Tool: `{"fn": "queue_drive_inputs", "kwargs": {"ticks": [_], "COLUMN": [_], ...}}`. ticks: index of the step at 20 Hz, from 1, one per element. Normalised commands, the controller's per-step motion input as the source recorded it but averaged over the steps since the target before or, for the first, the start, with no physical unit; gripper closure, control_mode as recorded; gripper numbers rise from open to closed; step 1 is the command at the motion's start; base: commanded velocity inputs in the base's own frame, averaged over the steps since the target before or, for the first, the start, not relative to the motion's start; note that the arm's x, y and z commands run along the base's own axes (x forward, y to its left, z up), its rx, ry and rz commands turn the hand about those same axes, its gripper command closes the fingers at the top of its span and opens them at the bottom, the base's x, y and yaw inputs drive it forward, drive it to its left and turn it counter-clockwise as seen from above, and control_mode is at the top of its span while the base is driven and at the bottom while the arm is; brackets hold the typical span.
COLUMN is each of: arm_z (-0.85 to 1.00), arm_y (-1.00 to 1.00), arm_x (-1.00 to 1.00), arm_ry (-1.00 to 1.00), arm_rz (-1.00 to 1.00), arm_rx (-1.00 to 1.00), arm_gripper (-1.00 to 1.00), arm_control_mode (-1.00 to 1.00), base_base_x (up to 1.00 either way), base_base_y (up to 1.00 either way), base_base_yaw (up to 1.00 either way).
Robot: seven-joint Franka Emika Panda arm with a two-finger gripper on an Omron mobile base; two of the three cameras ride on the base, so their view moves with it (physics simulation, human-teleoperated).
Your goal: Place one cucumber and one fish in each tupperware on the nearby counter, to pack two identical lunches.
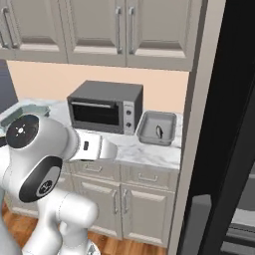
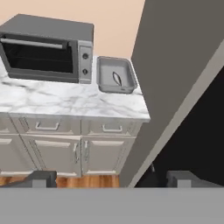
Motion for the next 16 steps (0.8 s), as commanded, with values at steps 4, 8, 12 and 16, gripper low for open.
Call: {"fn": "queue_drive_inputs", "kwargs": {"ticks": [4, 8, 12, 16], "arm_z": [0.0, 0.0, 0.0, 0.0], "arm_y": [0.0, 0.0, 0.0, 0.0], "arm_x": [0.0, 0.0, 0.0, 0.0], "arm_ry": [0.0, 0.0, 0.0, 0.0], "arm_rz": [0.0, 0.0, 0.0, 0.0], "arm_rx": [0.0, 0.0, 0.0, 0.0], "arm_gripper": [-1.0, -1.0, -1.0, -1.0], "arm_control_mode": [1.0, 1.0, 1.0, 1.0], "base_base_x": [-1.0, -1.0, -0.51, -0.14], "base_base_y": [0.4, 0.17, -0.58, -0.95], "base_base_yaw": [0.13, 0.1, 0.0, -0.02]}}
